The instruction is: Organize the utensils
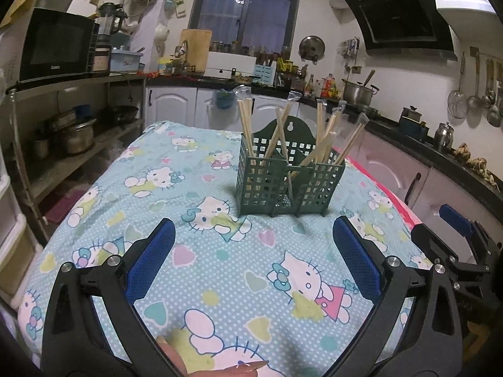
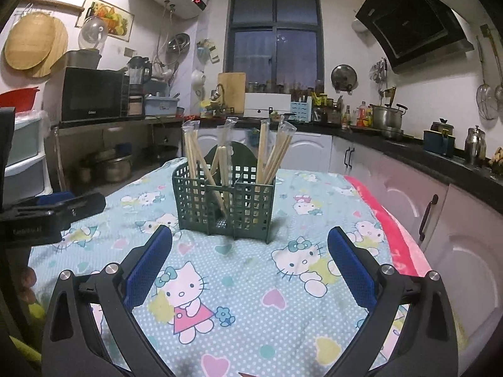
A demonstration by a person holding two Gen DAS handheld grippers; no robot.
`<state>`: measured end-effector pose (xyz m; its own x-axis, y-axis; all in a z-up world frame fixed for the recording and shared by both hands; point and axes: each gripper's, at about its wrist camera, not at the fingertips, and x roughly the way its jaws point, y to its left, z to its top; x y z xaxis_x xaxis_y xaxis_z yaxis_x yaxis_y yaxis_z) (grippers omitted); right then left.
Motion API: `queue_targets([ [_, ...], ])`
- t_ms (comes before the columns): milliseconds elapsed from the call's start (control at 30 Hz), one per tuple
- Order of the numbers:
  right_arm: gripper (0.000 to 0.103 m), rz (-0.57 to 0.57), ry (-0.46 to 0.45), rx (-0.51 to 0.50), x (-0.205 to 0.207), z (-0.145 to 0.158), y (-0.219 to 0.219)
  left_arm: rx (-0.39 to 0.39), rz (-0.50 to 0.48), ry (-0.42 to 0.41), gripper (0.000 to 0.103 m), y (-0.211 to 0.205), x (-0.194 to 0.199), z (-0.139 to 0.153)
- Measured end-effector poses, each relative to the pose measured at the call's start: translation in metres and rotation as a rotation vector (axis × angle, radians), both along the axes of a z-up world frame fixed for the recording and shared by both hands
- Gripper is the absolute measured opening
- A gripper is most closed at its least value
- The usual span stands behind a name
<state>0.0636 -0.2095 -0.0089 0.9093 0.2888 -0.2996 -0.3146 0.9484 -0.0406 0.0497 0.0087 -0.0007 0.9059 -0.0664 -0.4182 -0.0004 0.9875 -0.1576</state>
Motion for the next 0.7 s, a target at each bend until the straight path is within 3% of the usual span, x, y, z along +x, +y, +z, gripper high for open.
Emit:
queue_targets([
  [700, 0.097, 0.007, 0.013, 0.001, -0.001, -0.0021, 0.0039, 0.003, 0.0, -0.009, 0.092, -0.0011, -0.0026, 0.0004],
])
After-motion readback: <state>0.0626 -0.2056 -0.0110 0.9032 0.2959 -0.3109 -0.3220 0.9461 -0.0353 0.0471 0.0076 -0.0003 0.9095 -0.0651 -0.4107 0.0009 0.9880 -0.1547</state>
